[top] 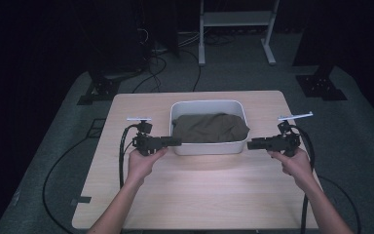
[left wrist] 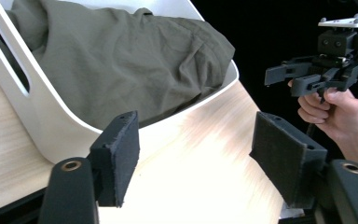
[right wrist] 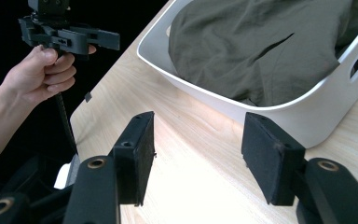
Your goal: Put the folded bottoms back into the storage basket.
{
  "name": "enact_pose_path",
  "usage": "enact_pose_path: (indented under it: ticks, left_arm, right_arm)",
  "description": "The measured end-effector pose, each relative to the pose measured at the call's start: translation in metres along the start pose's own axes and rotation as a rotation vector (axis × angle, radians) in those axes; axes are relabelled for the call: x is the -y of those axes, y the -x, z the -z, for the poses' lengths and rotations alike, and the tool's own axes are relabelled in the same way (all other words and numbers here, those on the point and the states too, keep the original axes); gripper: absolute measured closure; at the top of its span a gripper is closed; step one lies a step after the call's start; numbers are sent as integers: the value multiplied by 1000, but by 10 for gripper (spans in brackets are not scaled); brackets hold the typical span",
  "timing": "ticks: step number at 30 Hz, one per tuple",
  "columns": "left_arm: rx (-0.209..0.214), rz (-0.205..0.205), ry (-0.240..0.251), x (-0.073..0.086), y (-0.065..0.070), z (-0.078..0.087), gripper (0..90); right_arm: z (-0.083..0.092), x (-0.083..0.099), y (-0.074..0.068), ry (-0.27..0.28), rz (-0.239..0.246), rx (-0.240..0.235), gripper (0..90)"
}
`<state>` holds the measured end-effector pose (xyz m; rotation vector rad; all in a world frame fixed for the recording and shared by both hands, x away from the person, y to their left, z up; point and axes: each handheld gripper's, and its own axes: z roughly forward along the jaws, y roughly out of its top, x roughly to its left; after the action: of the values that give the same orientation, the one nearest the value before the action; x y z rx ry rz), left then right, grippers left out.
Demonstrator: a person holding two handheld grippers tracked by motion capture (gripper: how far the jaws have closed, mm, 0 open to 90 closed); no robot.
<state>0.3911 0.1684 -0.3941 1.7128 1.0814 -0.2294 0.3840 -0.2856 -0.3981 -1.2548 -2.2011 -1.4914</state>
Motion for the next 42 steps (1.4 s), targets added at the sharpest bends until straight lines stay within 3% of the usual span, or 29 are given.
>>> enact_pose_path:
  ticks: [26, 42]
  left_arm:
    - [3, -7, 9, 22, 3, 11, 142]
    - [6, -1, 28, 36, 0, 21, 106]
  right_arm:
    - [8, 25, -2, -3, 4, 0, 367]
    - [9, 43, 3, -14, -13, 5, 351]
